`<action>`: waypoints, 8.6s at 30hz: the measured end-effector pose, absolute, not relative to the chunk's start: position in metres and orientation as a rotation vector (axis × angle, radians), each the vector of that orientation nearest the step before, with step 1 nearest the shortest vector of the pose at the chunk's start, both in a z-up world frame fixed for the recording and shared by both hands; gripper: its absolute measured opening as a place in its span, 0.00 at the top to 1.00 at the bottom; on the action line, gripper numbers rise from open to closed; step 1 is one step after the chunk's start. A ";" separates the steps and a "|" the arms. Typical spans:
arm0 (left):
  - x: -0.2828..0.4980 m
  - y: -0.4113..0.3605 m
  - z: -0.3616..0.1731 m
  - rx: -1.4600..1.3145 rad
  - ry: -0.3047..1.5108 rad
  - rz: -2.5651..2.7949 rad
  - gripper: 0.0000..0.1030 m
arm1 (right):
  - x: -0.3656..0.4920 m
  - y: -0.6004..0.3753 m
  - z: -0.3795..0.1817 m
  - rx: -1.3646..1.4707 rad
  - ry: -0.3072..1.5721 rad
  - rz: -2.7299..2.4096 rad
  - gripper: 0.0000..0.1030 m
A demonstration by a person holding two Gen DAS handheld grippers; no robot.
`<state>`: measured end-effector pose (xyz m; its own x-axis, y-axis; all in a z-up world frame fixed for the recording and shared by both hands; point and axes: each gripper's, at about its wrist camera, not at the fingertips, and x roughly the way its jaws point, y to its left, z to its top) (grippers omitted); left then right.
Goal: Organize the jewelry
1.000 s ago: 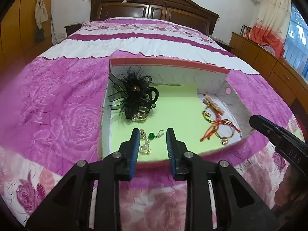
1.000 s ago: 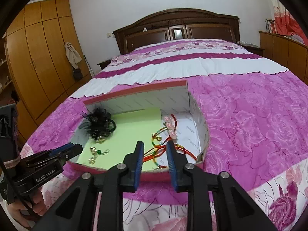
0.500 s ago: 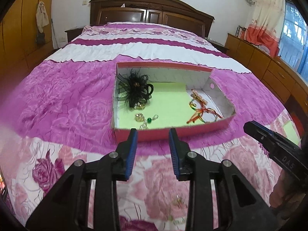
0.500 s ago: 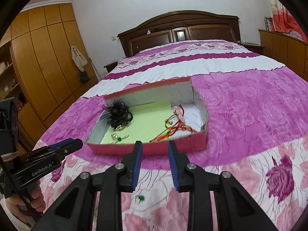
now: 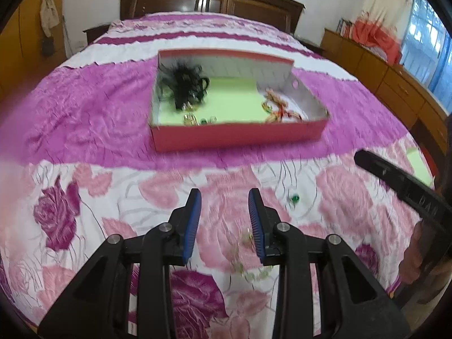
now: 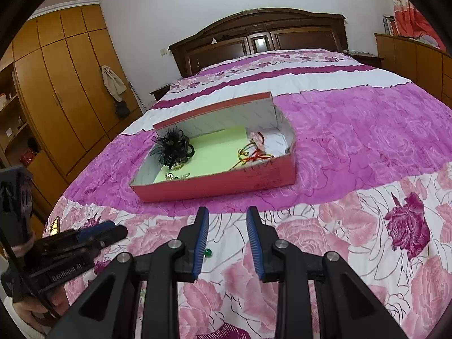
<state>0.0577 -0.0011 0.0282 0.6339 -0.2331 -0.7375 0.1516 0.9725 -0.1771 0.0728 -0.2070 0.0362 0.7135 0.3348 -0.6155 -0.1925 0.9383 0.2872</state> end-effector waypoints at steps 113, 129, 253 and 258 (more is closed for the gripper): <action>0.161 -0.010 0.059 -0.109 0.688 -0.229 1.00 | 0.175 -0.157 0.041 0.066 0.667 0.348 0.86; 0.206 -0.014 0.008 -0.082 0.795 -0.179 1.00 | 0.226 -0.154 -0.001 0.022 0.764 0.310 0.86; 0.063 0.003 0.059 -0.134 0.641 -0.071 0.57 | 0.061 -0.185 0.039 0.136 0.596 0.298 0.38; 0.062 0.003 0.059 -0.134 0.640 -0.071 0.57 | 0.060 -0.184 0.038 0.138 0.600 0.299 0.38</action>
<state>0.0625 0.0028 0.0589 0.7998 -0.1077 -0.5906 0.0250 0.9889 -0.1465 0.0600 -0.1844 0.0385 0.7839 0.3155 -0.5347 -0.2361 0.9481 0.2132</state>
